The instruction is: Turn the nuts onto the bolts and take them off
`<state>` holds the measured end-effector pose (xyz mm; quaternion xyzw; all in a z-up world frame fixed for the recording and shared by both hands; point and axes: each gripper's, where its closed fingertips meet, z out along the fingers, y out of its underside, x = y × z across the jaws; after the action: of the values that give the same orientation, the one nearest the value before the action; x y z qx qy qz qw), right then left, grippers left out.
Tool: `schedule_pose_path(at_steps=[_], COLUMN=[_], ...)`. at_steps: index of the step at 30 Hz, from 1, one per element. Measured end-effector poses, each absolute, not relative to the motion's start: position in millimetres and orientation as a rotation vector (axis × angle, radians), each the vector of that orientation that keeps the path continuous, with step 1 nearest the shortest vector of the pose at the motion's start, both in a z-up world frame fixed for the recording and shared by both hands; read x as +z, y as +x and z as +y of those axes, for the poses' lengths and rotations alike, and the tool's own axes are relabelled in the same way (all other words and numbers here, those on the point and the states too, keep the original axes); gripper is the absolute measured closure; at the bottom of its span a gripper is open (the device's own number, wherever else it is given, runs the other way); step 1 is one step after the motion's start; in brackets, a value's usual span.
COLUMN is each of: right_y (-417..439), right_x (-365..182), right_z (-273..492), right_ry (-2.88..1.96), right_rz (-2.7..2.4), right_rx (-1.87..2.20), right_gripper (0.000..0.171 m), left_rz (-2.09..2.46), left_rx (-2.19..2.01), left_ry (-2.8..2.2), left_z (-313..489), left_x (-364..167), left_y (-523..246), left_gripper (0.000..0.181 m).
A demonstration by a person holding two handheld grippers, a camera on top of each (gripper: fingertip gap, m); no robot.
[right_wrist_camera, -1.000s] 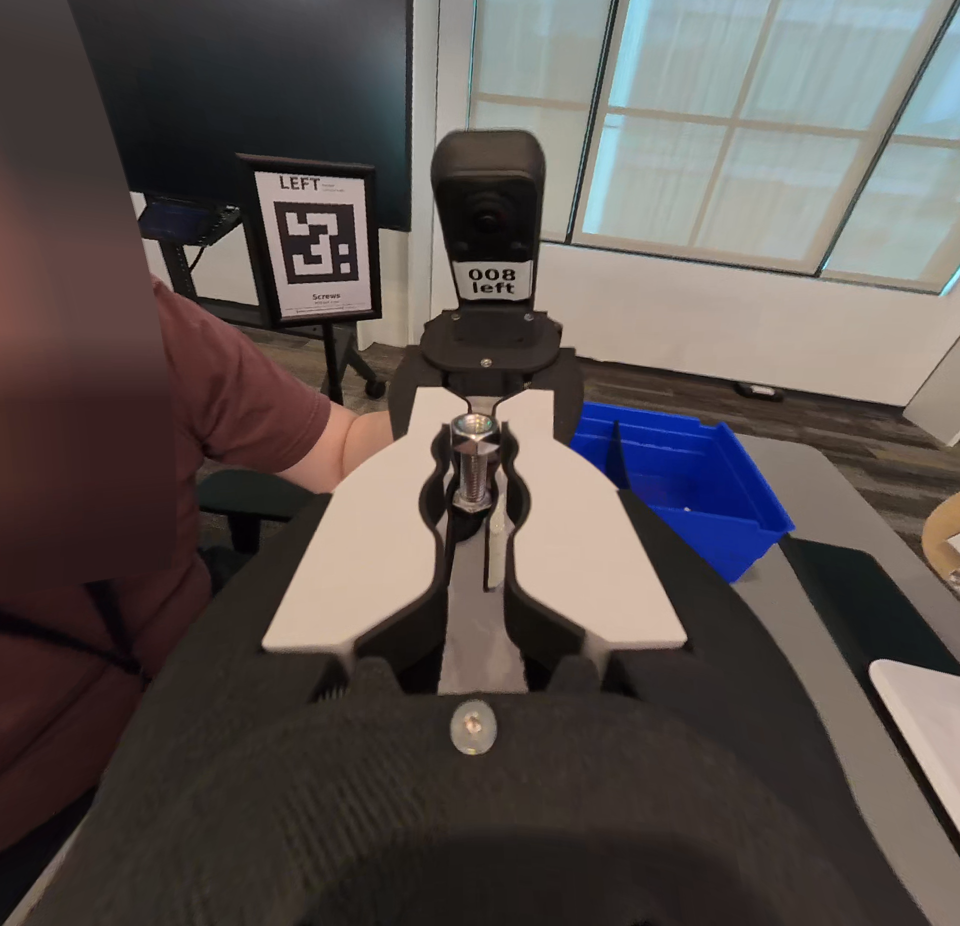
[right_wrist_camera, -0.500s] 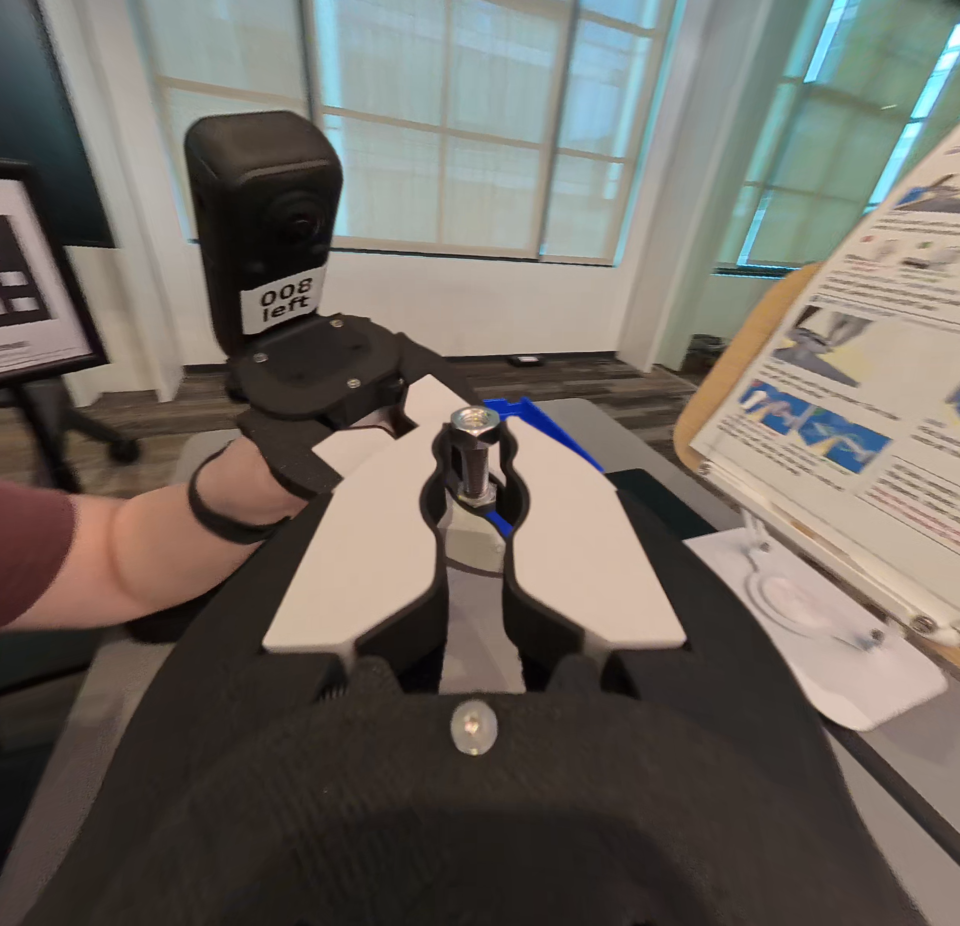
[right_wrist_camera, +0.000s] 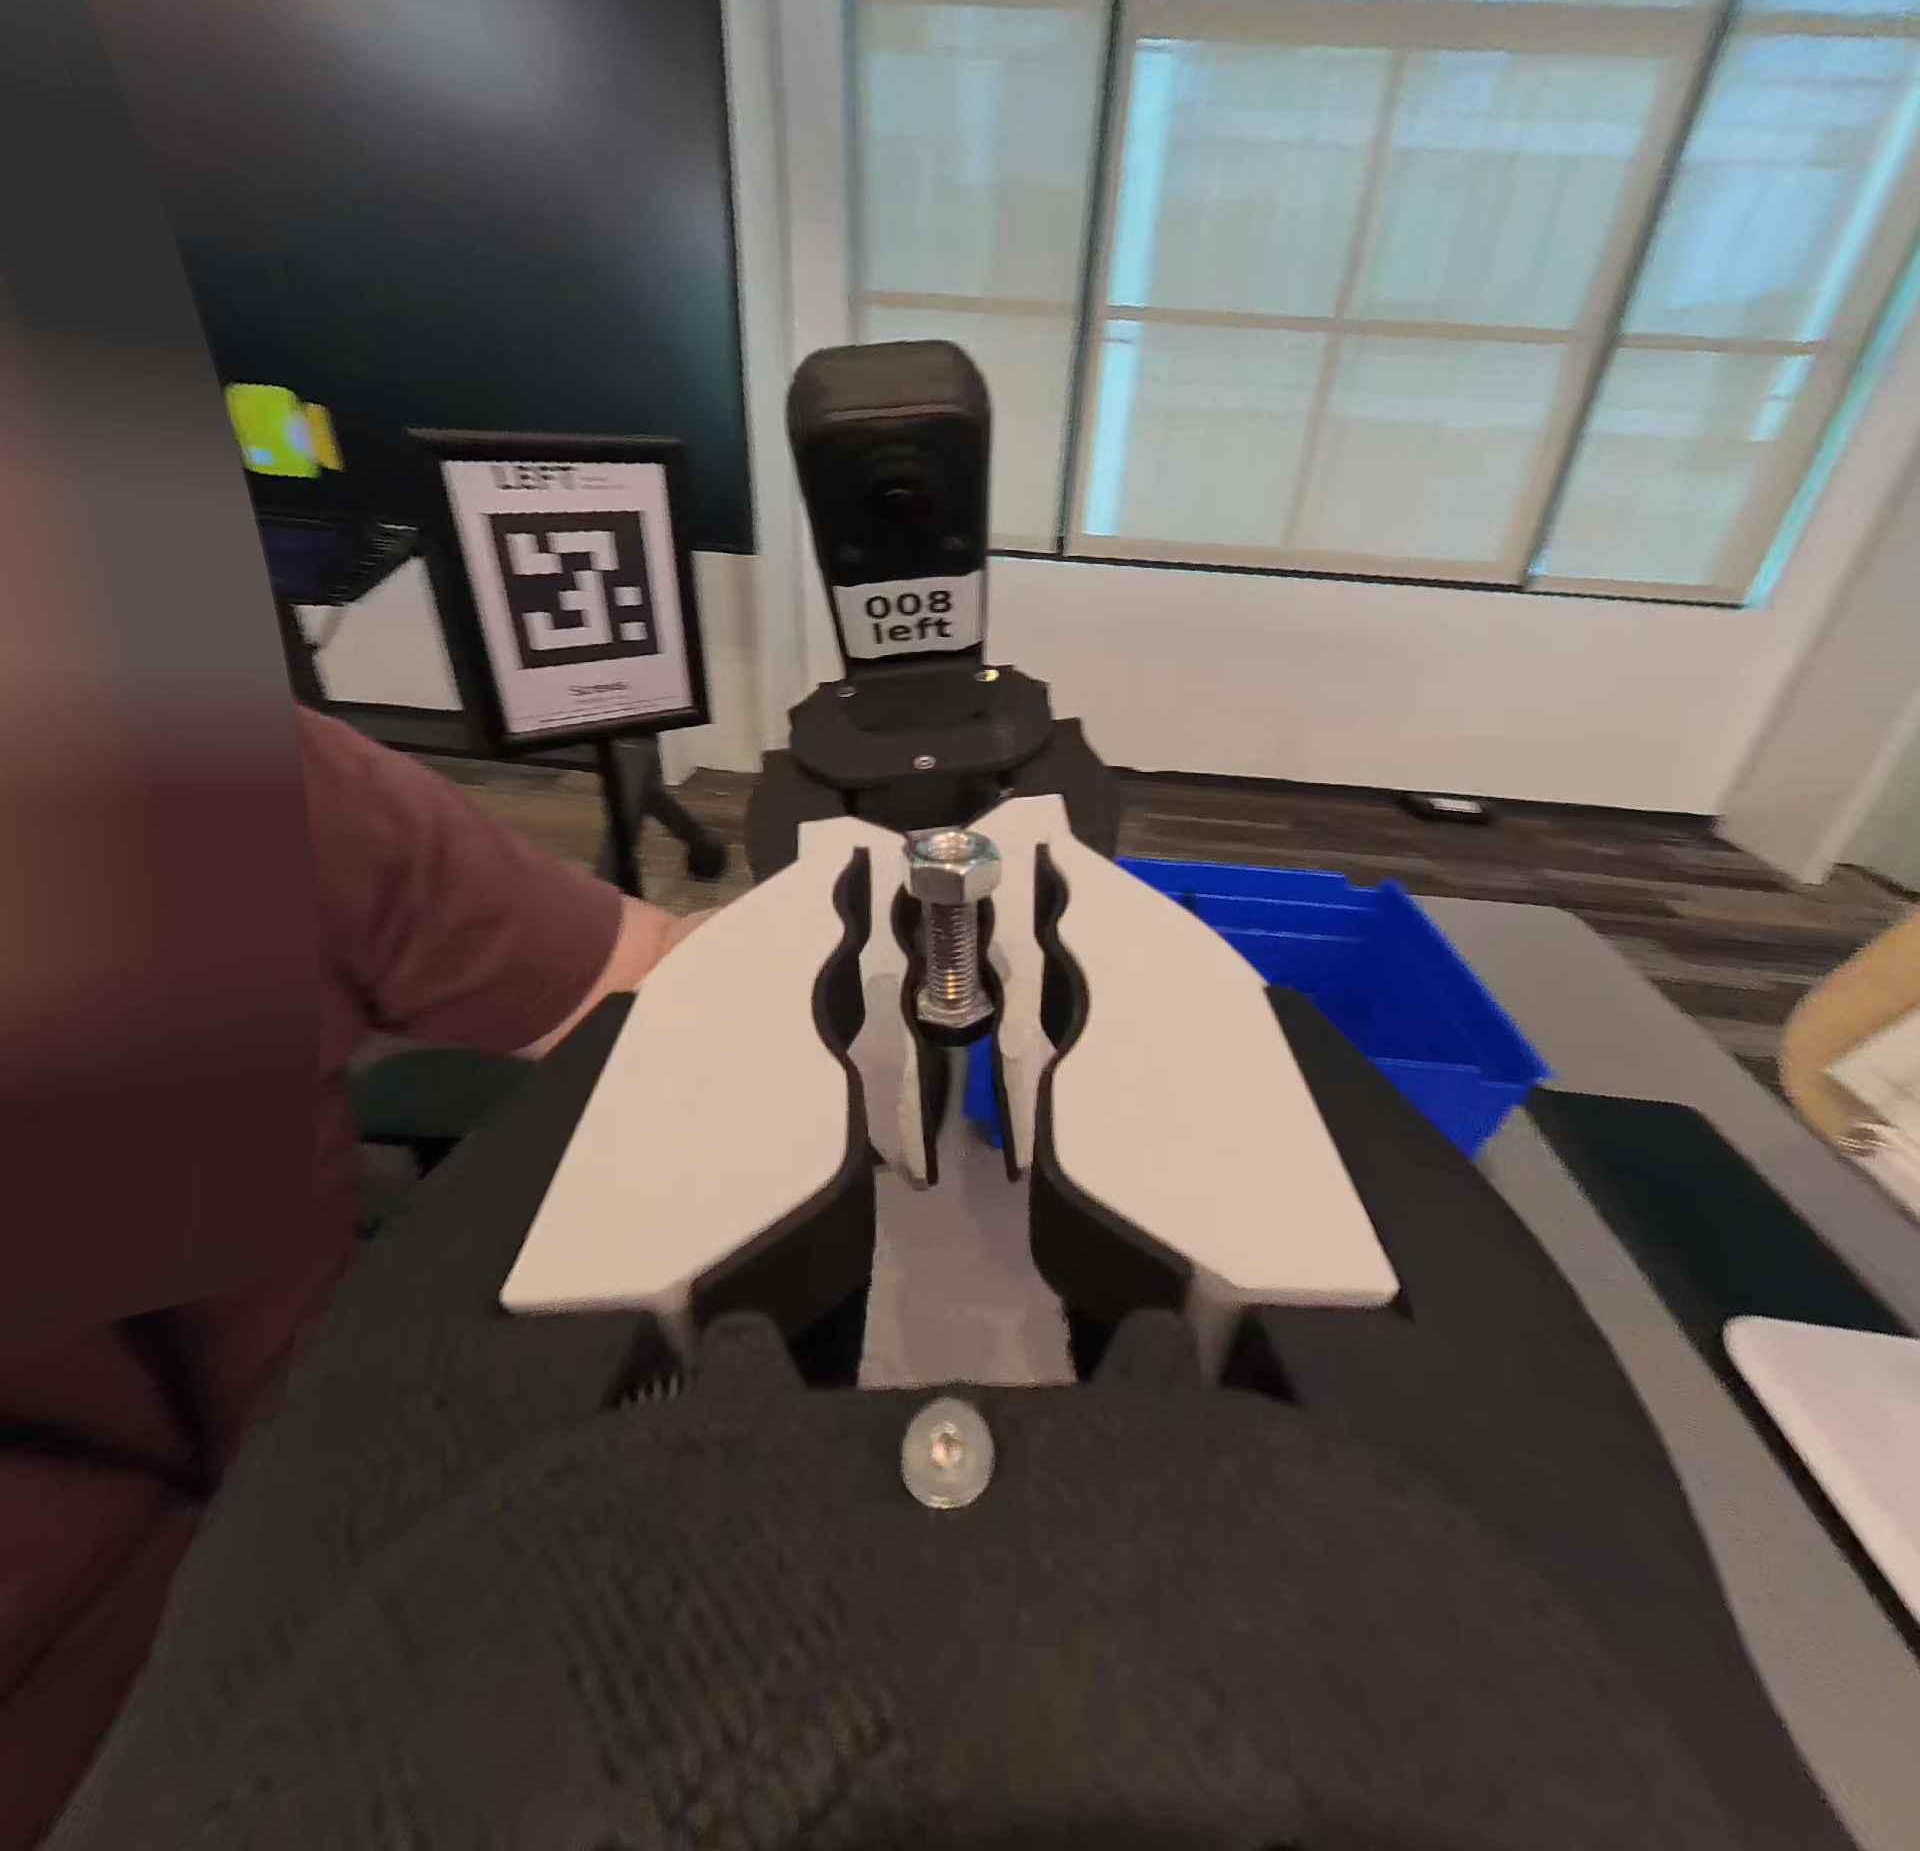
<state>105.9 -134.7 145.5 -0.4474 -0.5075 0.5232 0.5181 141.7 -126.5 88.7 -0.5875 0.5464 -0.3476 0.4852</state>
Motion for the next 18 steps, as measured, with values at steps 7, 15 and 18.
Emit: schedule_pose_path(at_steps=[7,15,18], right_y=[105.0,92.6,89.0], right_x=[141.4,144.8,141.0], right_z=[-140.4,-107.8,-95.9], right_ry=[-1.052,-1.158,-1.220], right_rz=[-1.263,-1.006,-0.873], right_rx=[1.318,0.991,0.906], right_gripper=[0.153,0.153,0.153], left_rz=[1.378,1.170,1.107], left_rx=[-0.848,-0.703,-0.623], left_ry=[-1.419,-1.510,-1.562], left_z=[-133.8,-98.6,-84.0], left_x=[84.0,89.5,85.4], left_y=[146.7,132.4,125.3], left_gripper=[0.168,0.168,0.168])
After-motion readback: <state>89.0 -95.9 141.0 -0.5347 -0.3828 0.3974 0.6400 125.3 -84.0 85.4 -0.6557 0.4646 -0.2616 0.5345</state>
